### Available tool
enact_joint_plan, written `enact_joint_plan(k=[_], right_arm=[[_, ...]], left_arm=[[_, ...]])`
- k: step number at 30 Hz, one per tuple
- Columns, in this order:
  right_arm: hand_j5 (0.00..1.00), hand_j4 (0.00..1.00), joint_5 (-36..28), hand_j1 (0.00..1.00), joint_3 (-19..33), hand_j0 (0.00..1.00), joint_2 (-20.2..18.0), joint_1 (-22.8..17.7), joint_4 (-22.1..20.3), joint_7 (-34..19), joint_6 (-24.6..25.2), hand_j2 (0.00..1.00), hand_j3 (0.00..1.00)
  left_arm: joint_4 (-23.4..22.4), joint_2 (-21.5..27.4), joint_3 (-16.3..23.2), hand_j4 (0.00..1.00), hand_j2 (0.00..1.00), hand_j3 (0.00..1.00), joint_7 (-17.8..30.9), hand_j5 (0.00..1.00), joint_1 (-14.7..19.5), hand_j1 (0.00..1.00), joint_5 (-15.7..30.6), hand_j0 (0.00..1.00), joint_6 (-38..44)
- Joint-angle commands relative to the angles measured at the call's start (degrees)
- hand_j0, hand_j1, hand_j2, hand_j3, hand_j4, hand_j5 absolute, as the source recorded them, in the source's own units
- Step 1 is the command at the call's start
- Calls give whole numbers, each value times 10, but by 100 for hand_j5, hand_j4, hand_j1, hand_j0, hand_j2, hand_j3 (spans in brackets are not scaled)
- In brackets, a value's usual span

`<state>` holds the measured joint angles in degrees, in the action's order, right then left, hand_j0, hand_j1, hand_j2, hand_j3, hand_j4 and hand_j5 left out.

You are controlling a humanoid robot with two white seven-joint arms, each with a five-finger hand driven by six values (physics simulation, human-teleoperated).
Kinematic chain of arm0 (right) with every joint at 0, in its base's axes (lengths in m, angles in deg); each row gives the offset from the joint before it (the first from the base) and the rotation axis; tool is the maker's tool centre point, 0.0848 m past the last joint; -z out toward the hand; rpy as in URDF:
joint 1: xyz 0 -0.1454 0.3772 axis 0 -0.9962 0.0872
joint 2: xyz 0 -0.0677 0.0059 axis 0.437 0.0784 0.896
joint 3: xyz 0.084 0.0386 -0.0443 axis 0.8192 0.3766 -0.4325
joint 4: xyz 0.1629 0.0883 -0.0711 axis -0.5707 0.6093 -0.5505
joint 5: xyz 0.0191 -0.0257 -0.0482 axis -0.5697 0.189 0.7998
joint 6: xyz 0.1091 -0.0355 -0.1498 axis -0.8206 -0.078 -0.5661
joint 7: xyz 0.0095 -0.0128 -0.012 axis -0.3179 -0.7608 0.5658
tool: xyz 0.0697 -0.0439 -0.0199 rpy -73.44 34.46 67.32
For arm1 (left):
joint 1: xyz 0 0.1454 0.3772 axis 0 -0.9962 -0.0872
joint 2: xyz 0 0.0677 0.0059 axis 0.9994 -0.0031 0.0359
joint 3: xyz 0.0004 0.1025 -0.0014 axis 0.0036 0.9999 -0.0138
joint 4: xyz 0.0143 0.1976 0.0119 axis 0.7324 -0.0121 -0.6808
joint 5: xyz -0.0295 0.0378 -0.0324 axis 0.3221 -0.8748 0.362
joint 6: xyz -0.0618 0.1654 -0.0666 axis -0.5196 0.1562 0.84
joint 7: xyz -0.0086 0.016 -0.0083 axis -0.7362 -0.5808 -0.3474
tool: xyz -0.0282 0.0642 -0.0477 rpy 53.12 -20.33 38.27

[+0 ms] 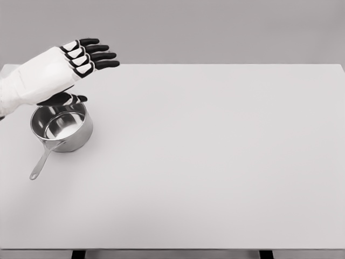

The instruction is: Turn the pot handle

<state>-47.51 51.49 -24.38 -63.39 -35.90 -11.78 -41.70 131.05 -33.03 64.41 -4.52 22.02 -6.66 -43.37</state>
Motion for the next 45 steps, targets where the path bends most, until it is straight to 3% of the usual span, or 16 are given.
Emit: enact_joint_plan(k=[1,7,12,15,17,23,30,32,39,45], right_arm=[[100,100,-1,100,0,100,0,-1,0,0,0,100,100],[100,100,-1,100,0,100,0,0,0,1,0,100,100],[100,100,-1,100,0,100,0,-1,0,0,0,100,100],[100,100,-1,100,0,100,0,-1,0,0,0,100,100],[100,100,-1,100,0,100,0,-1,0,0,0,100,100],[100,100,-1,100,0,100,0,-1,0,0,0,100,100],[100,100,-1,100,0,100,0,-1,0,0,0,100,100],[100,100,-1,100,0,100,0,-1,0,0,0,100,100],[100,100,-1,100,0,100,0,-1,0,0,0,100,100],[100,100,-1,100,0,100,0,-1,0,0,0,100,100]], left_arm=[[1,-16,22,100,100,100,9,100,0,100,3,100,0],[1,23,29,100,100,100,9,100,-27,100,8,100,0],[1,20,29,100,100,100,10,100,-74,100,10,100,0],[1,10,30,100,100,100,54,100,-119,100,10,100,0],[1,-15,30,100,100,100,63,100,-127,100,10,100,0],[0,-14,19,100,100,100,64,100,-167,100,8,100,0],[0,-15,20,100,100,100,51,100,-180,100,7,100,0],[0,-14,21,100,100,100,20,100,-185,100,5,100,0],[0,-8,15,100,100,100,24,100,-211,100,3,100,0],[-5,15,-44,100,100,100,25,100,-243,100,2,100,0]])
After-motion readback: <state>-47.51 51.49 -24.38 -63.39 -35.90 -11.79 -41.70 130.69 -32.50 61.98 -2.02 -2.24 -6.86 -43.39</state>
